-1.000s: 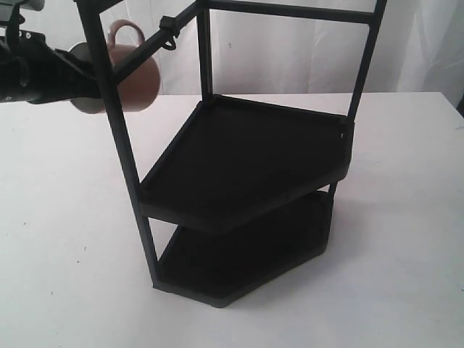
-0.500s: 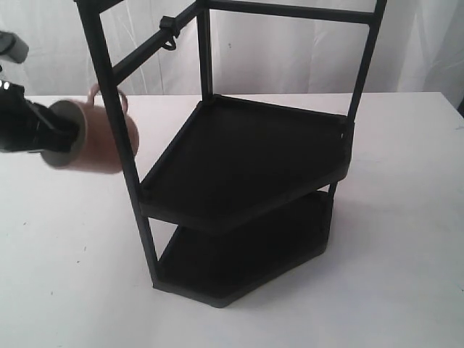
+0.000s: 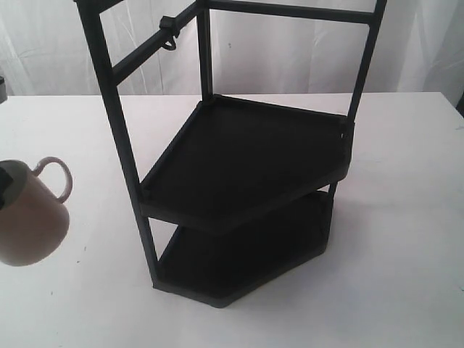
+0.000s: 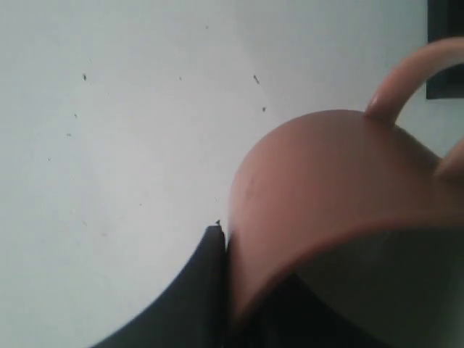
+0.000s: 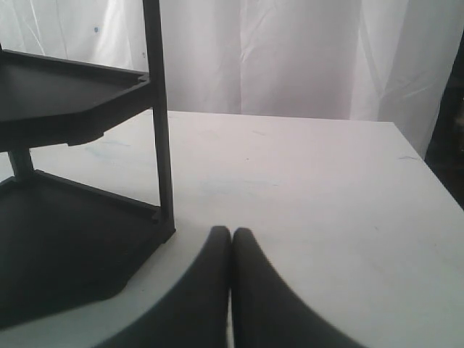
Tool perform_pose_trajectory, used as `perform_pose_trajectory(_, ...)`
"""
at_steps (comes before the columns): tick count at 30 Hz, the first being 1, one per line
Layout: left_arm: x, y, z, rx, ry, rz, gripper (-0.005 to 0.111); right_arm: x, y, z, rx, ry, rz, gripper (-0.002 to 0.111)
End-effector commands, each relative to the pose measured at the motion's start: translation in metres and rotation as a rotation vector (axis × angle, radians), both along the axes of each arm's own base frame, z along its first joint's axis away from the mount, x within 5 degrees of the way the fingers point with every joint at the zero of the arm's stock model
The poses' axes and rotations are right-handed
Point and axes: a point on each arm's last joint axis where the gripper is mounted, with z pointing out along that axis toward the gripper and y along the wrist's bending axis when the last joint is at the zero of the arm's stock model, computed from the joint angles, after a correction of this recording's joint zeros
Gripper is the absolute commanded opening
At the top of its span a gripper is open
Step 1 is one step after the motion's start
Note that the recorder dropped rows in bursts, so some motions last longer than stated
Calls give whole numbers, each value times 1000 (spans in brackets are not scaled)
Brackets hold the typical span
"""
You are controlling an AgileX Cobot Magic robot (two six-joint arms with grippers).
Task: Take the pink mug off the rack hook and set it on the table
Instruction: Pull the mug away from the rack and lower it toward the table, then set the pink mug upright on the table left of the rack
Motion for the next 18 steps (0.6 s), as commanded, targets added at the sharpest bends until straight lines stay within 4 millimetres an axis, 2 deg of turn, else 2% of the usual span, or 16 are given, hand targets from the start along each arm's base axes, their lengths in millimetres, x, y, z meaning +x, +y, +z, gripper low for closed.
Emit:
perform_pose_trajectory(1, -10, -2, -12, -28, 78, 22, 0, 0, 0, -1, -9, -10, -5, 0)
perform_pose_trajectory(5, -10, -2, -29, -24, 88, 33, 0, 0, 0, -1, -9, -10, -5, 0)
perform_pose_trajectory(10, 2, 0, -50, -17, 152, 35, 0, 0, 0, -1, -9, -10, -5, 0)
perform_pose_trajectory(18, 11, 9, -63, 74, 162, 80, 0, 0, 0, -1, -9, -10, -5, 0)
